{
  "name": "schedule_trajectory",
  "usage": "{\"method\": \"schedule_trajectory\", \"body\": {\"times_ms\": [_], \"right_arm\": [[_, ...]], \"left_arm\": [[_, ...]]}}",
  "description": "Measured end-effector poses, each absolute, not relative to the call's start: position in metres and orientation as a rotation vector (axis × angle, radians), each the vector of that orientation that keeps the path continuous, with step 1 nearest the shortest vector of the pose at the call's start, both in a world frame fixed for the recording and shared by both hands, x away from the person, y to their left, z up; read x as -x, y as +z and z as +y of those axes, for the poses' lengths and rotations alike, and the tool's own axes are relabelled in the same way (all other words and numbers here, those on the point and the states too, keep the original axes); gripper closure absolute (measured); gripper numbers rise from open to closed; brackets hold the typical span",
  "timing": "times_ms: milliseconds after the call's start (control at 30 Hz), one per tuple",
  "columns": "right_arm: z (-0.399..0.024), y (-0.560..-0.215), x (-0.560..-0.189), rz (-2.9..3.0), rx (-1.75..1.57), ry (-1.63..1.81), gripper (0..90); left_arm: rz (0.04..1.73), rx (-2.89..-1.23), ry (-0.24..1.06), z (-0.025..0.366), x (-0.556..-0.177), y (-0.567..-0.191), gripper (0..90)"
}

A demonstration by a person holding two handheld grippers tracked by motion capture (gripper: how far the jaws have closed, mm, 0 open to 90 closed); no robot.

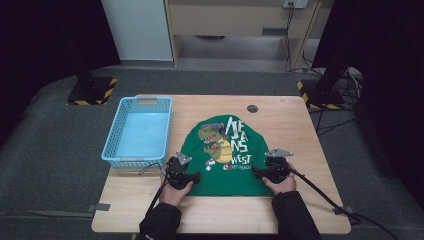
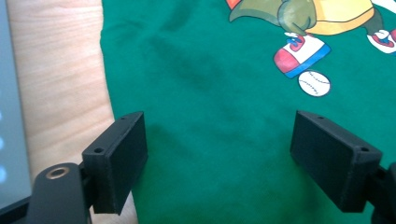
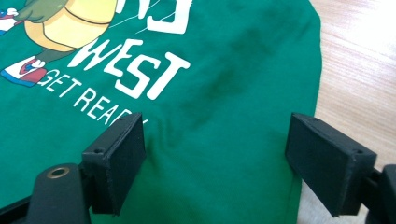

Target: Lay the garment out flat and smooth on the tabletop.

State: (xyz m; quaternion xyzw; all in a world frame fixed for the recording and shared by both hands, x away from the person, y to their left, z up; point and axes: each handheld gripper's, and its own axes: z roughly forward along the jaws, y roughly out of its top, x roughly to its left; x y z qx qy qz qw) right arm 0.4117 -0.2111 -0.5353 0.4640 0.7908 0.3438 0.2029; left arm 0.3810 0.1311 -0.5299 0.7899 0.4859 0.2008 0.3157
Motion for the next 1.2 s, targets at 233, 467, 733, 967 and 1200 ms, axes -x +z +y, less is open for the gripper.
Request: {"method": "schedule_trajectory", "body": {"times_ms": [233, 467, 733, 967, 1200], "right_arm": [[-0.218, -0.537, -0.395, 2.210, -1.273, 0.980, 19.9], [-0.224, -0.536, -0.379, 2.227, -1.254, 0.990, 19.9], [-0.228, -0.527, -0.373, 2.237, -1.300, 1.047, 21.9], [-0.226, -0.497, -0.387, 2.185, -1.256, 1.114, 20.6], [-0.216, -0.477, -0.407, 2.158, -1.212, 1.152, 20.0]], "left_arm": [[1.283, -2.033, 0.558, 0.130, -0.359, -0.533, 17.3], [1.260, -2.031, 0.555, 0.131, -0.340, -0.534, 17.2], [1.297, -1.999, 0.408, 0.142, -0.349, -0.524, 19.1], [1.240, -1.944, 0.458, 0.139, -0.368, -0.497, 18.2], [1.177, -1.952, 0.506, 0.131, -0.392, -0.476, 17.6]]}}
